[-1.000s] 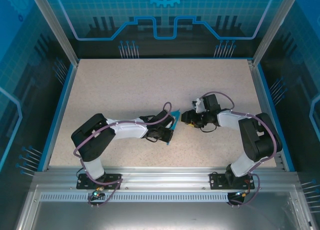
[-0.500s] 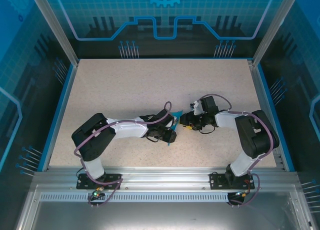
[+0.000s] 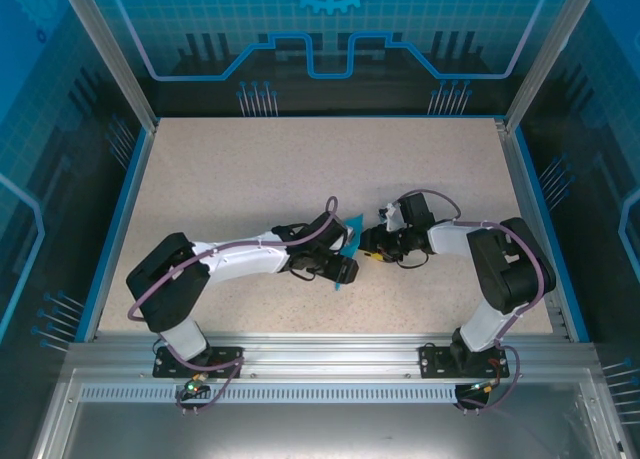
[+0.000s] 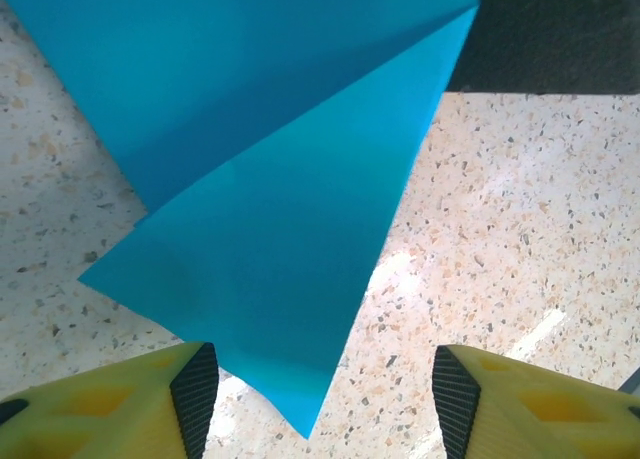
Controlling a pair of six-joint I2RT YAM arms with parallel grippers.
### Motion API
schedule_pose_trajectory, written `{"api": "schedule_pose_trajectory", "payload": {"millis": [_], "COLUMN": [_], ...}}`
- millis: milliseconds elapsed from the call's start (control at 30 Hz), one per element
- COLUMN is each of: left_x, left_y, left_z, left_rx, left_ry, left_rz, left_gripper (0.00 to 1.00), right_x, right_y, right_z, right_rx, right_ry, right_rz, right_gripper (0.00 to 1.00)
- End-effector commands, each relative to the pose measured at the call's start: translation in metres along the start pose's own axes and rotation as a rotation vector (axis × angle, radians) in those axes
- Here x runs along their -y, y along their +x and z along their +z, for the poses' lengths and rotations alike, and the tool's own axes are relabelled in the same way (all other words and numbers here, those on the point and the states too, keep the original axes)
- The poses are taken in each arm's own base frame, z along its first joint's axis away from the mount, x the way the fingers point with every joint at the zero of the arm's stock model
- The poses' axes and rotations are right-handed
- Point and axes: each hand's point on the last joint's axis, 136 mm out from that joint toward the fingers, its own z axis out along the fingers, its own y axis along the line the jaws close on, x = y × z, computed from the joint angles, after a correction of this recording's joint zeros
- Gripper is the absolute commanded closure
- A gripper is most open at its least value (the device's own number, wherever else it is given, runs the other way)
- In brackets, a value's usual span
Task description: Fold a paper plane with a square sheet of paper (fold left side to right side)
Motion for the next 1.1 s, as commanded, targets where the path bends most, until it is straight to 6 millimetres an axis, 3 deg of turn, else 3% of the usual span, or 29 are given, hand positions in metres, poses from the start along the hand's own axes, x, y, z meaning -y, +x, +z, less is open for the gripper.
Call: {"api": "schedule_pose_trajectory", "payload": {"millis": [0,233,633,1067], "left_x": [0.001,-0.01,-0.007,0.001], "left_y": [0.002,0.003,0.004,0.001], "left_z": [0.003,0.011,0.024,0.013], "left_rx": [-0.027,-0.058,-0.082,-0.07], "left_ry": [-0.074,-0.237,-0.252,-0.242], "left_rz": [0.018,0.049,0.059,0.071], "left_gripper": [0.37,0.44,0.65,0.62], "right_x": [0.002,0.002,0.004,0.009], "right_y": [0.005,0.005,0.006,0.007], "right_z": [0.005,0.005,0.006,0.009], "right_rx": [-0.02,-0.019,-0.024,-0.032], "right_ry": [0.01,0.012,0.018,0.03], "right_rz": [0.009,0.009,0.012,0.023], "right_gripper": [0.54,0.54,0.54,0.54]}}
